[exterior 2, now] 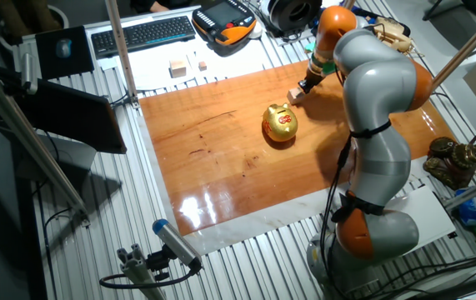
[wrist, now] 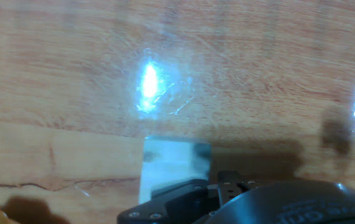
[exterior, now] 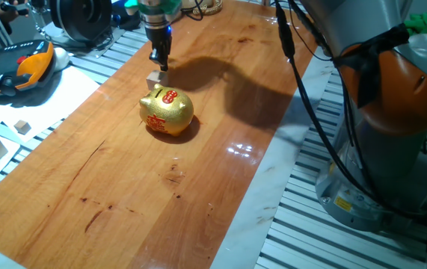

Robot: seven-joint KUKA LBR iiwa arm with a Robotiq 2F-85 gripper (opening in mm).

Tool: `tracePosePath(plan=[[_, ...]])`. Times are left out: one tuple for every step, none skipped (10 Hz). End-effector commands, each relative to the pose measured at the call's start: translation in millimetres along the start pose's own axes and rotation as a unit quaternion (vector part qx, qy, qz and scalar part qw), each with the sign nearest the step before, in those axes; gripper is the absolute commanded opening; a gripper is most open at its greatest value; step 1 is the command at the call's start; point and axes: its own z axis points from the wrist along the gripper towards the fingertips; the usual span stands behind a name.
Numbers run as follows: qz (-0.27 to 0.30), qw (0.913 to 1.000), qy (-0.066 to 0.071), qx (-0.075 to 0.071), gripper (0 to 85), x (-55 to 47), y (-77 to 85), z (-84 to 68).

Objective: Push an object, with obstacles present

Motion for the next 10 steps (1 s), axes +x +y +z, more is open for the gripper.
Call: tracePosePath(plan=[[0.003,1.0,0.0,-0.002,0.0,0.1,1.5,0.7],[0.006,1.0,0.0,-0.002,0.0,0.7,3.9,2.1],[0.01,1.0,0.0,-0.001,0.0,1.2,6.7,3.3],[0.013,0.9999,-0.001,-0.001,0.0,2.0,10.2,4.7],[0.016,0.9999,-0.002,0.0,0.0,2.4,14.6,5.9],[0.02,0.9998,-0.002,0.0,0.0,2.5,19.2,6.6],[0.022,0.9998,-0.003,0.0,0.0,3.1,22.4,6.8],[0.024,0.9997,-0.003,-0.001,0.0,3.2,24.4,6.6],[0.03,0.9996,-0.001,-0.001,0.0,3.2,26.3,6.3],[0.044,0.999,0.004,-0.009,0.0,4.2,27.5,6.1]])
